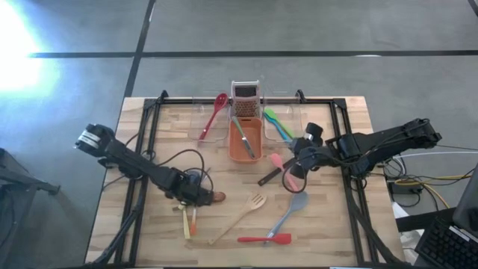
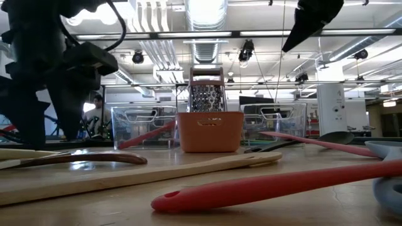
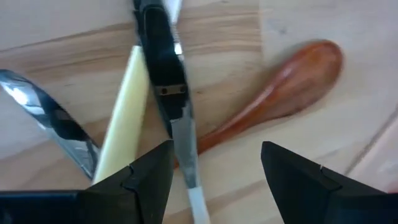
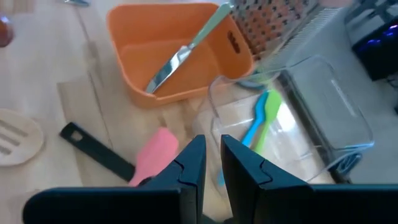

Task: Pick & Place Kitchen Items
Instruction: Put the orange table knife into the orange bin

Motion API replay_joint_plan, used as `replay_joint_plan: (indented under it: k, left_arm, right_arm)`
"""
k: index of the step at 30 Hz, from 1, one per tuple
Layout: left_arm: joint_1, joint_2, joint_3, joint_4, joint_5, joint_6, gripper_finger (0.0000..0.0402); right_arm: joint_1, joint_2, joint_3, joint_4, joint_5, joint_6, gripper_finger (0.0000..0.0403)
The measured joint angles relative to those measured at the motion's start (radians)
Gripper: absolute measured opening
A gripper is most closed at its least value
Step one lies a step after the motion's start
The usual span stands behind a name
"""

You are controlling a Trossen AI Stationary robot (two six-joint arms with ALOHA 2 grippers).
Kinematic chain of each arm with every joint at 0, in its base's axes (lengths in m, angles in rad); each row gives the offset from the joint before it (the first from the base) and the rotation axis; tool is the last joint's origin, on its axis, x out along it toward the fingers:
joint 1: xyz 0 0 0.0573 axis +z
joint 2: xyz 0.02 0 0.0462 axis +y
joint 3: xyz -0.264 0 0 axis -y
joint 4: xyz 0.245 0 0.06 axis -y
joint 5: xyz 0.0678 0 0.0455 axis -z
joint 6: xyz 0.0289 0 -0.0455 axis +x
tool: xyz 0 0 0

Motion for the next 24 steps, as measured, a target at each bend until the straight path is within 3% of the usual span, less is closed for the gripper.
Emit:
replay_joint_plan:
  k: [24]
  left_arm:
    - [0.016, 0.022, -0.079, 0.080, -0.042, -0.042, 0.0243]
  right_arm:
    - [0.001, 0.000, 0.000, 0.028, 0.006, -0.016, 0.0045]
